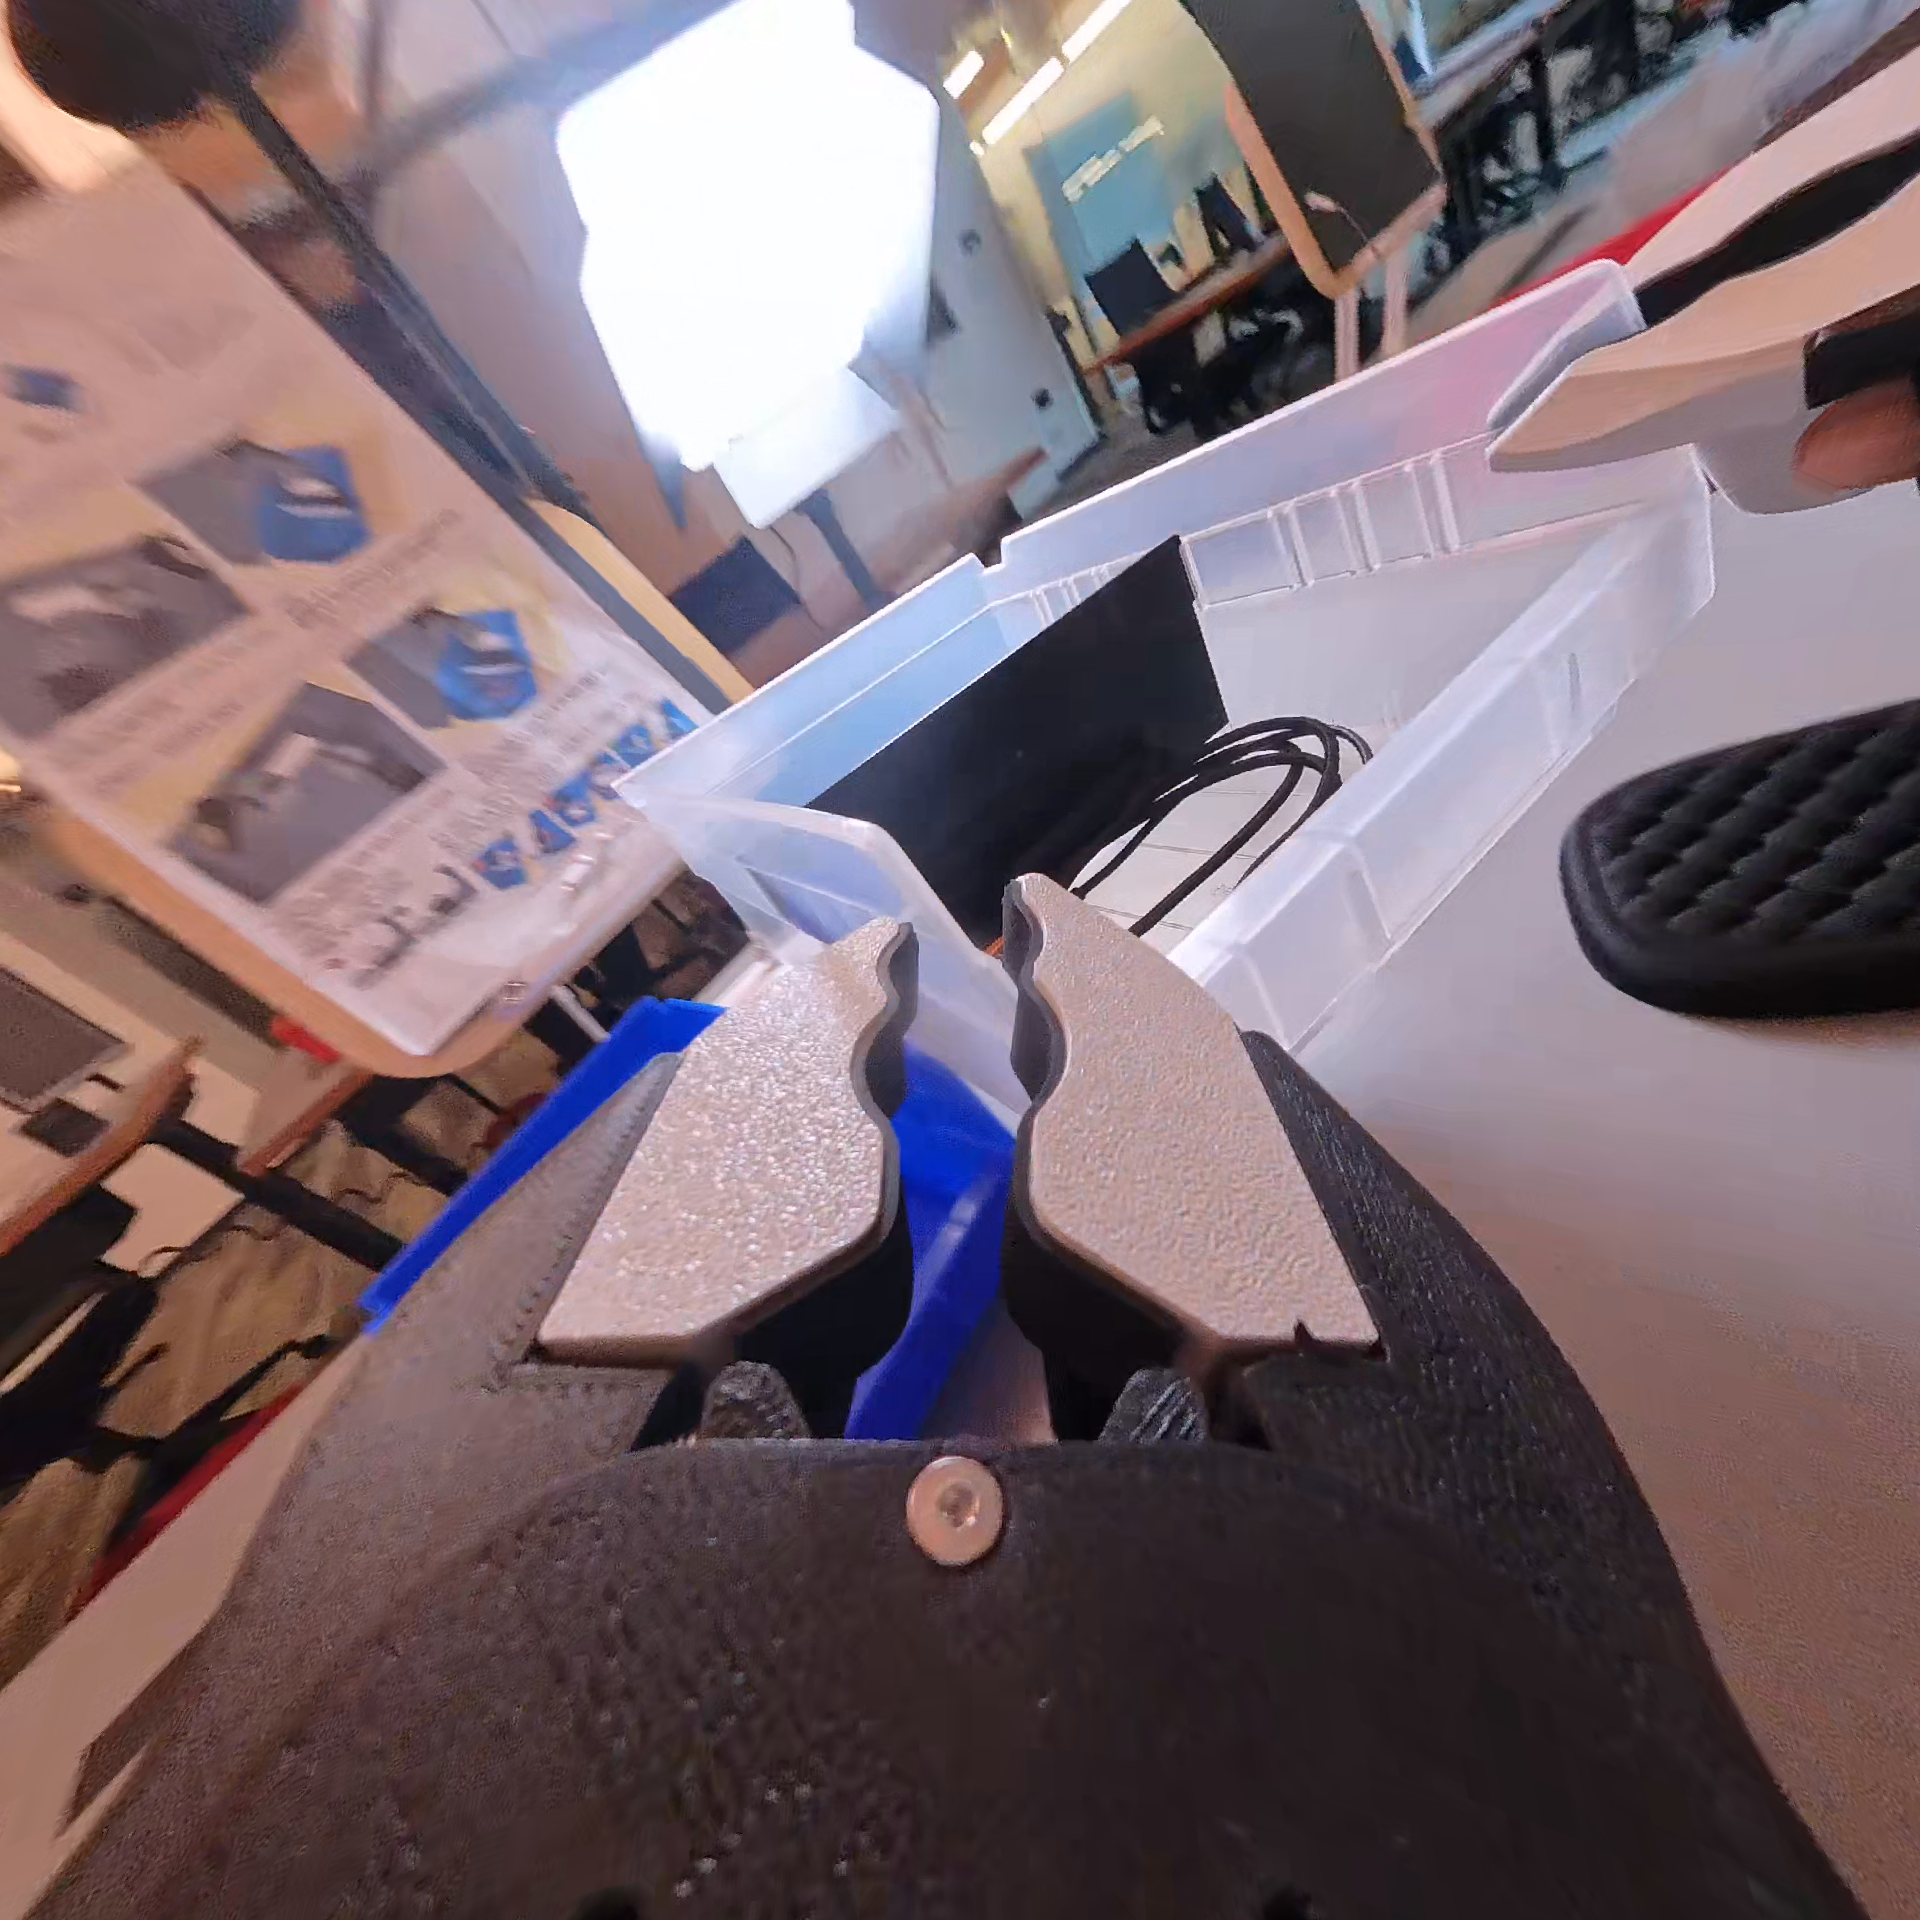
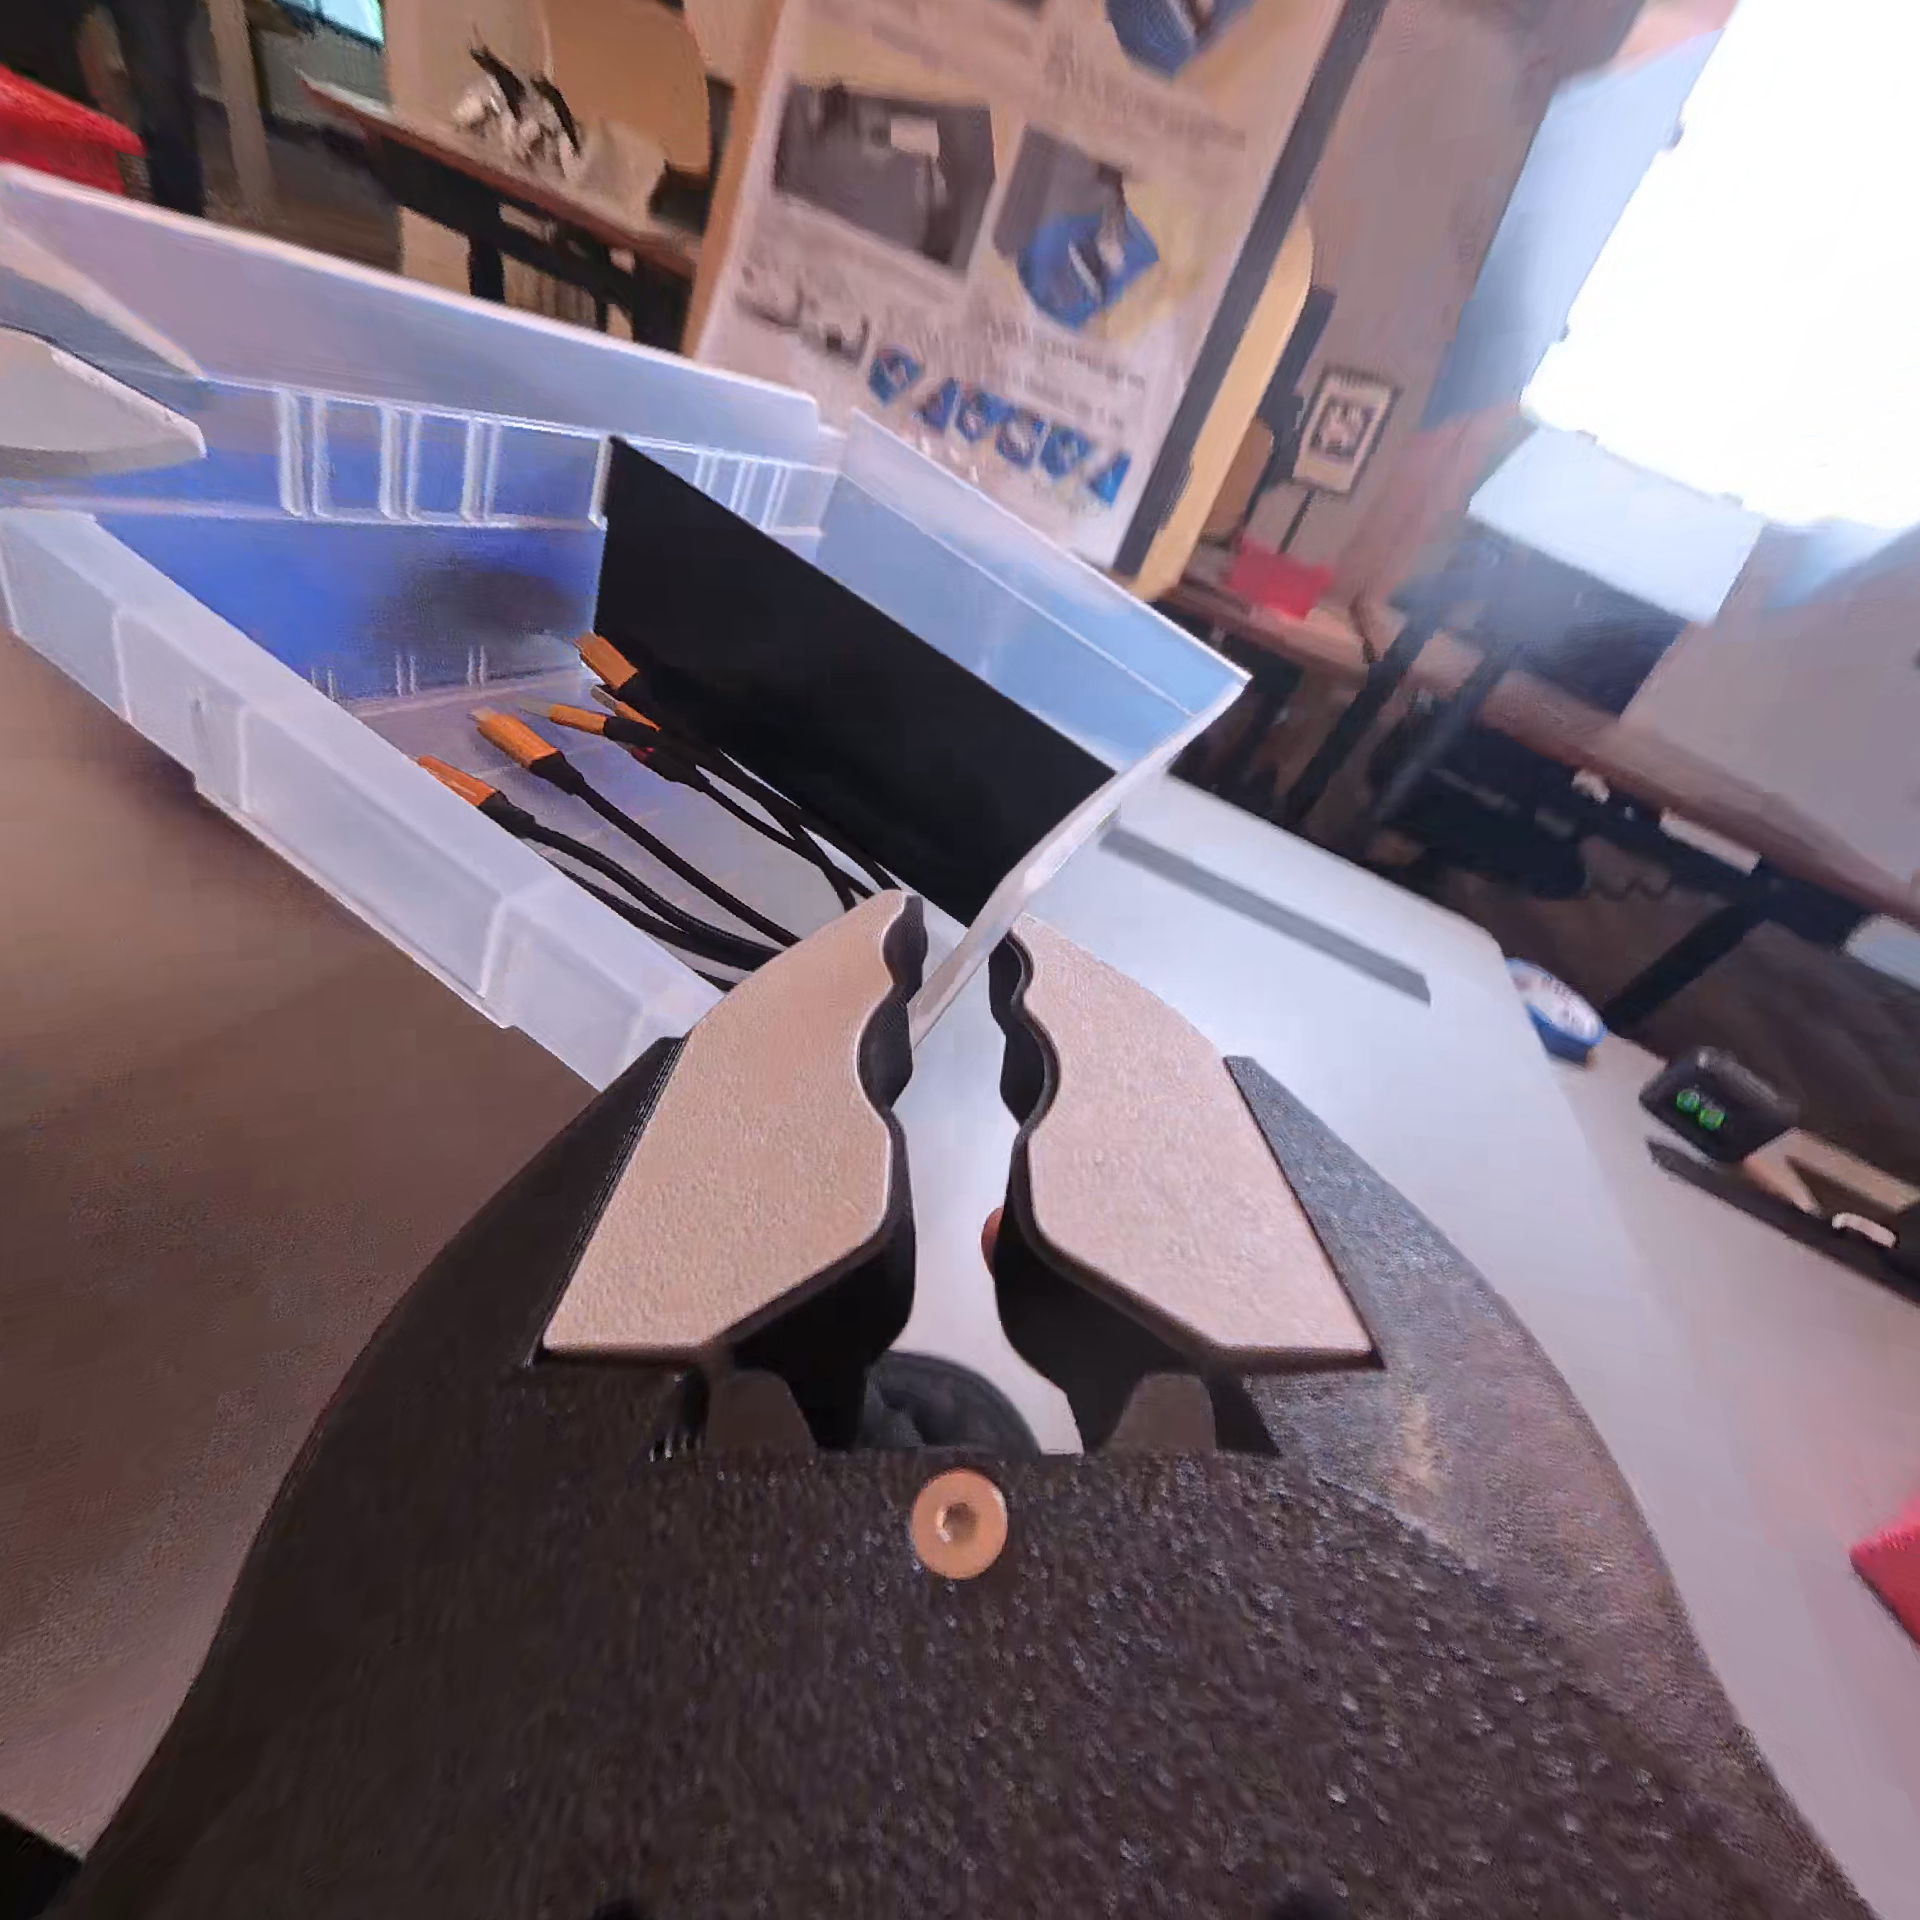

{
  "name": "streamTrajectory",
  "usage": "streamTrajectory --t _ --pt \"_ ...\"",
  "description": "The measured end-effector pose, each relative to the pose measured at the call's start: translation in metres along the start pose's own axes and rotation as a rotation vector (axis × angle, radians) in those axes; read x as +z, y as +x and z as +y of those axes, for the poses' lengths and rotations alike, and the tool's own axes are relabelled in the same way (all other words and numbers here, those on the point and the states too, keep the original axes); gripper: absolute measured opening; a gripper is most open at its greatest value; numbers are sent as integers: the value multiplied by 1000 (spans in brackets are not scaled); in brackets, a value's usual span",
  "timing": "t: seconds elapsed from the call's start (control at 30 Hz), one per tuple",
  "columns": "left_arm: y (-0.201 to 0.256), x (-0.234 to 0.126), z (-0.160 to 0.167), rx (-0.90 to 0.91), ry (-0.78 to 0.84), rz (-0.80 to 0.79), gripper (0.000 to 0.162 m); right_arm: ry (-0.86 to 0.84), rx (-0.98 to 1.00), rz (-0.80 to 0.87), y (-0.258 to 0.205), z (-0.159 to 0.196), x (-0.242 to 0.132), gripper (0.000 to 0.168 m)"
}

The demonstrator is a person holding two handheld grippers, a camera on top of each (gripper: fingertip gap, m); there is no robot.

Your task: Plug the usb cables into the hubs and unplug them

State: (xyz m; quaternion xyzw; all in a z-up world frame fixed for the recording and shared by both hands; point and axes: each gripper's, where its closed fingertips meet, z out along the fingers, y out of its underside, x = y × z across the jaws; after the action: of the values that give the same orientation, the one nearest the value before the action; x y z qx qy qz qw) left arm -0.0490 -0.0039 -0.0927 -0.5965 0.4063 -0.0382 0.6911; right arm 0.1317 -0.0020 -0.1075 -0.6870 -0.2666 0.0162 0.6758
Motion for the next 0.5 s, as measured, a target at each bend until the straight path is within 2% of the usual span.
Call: streamTrajectory --t 0.13,0.27,0.37,0.5 --pt "-47 -70 -23 43 27 -159 16 172 -24 -103 -43 -70 3 13" --pt "-98 -152 -16 87 -56 -333 16 291 -33 -278 -116 -125 34 14" --pt "-129 -208 0 112 -161 -423 17 331 -42 -403 -177 -149 61 14" --pt "-152 -261 35 143 -292 -494 16 328 -7 -546 -250 -154 90 15"
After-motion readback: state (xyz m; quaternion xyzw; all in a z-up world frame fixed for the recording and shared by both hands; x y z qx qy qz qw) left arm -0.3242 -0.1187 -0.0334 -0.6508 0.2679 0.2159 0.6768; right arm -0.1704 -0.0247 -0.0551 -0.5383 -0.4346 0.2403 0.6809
